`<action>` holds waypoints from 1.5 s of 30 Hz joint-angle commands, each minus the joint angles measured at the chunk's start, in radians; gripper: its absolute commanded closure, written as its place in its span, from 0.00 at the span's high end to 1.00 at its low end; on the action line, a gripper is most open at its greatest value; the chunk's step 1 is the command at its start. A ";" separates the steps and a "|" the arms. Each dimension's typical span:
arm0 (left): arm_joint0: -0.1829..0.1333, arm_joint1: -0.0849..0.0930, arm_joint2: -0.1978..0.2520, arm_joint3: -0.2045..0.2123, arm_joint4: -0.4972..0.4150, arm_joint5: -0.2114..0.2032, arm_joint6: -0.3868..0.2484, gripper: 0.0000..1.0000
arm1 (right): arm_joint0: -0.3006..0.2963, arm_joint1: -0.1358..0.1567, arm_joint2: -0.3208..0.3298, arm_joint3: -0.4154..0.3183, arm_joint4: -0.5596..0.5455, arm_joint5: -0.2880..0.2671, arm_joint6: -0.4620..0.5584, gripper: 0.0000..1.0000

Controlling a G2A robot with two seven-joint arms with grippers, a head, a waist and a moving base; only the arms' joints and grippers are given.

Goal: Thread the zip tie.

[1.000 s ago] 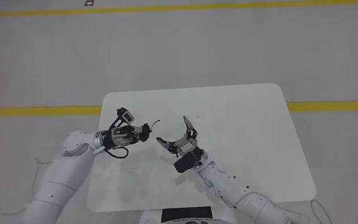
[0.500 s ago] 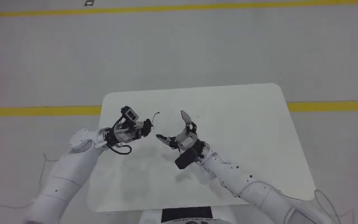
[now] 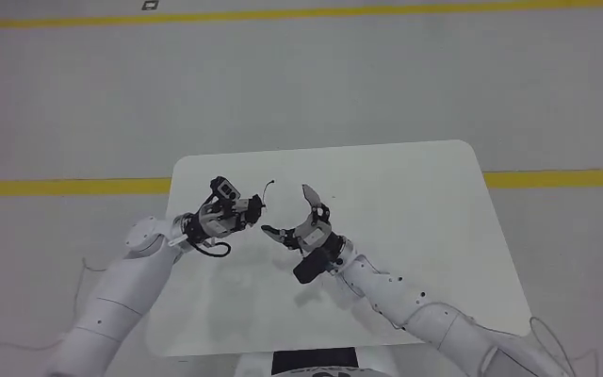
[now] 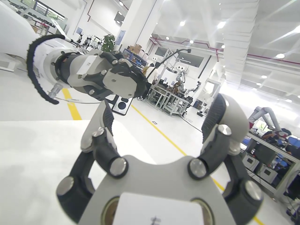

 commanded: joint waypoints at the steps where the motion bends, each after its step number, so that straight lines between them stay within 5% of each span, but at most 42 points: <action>1: -0.004 -0.004 0.006 0.002 -0.004 -0.007 0.006 0.00 | 0.005 0.001 -0.002 0.003 0.000 0.000 -0.001 1.00; 4: -0.008 -0.009 0.013 0.006 -0.013 -0.017 0.010 0.00 | 0.014 0.003 -0.012 0.008 0.000 0.000 -0.004 0.52; 7: -0.009 -0.012 0.016 0.011 -0.024 -0.023 0.009 0.00 | 0.022 0.004 -0.022 0.011 0.000 0.000 0.000 0.40; 19: -0.009 -0.012 0.016 0.011 -0.024 -0.023 0.009 0.00 | 0.037 0.002 -0.050 0.014 0.000 0.000 0.004 0.27; 45: -0.009 -0.012 0.016 0.011 -0.024 -0.023 0.009 0.00 | 0.050 -0.010 -0.055 0.016 0.000 0.000 0.005 0.18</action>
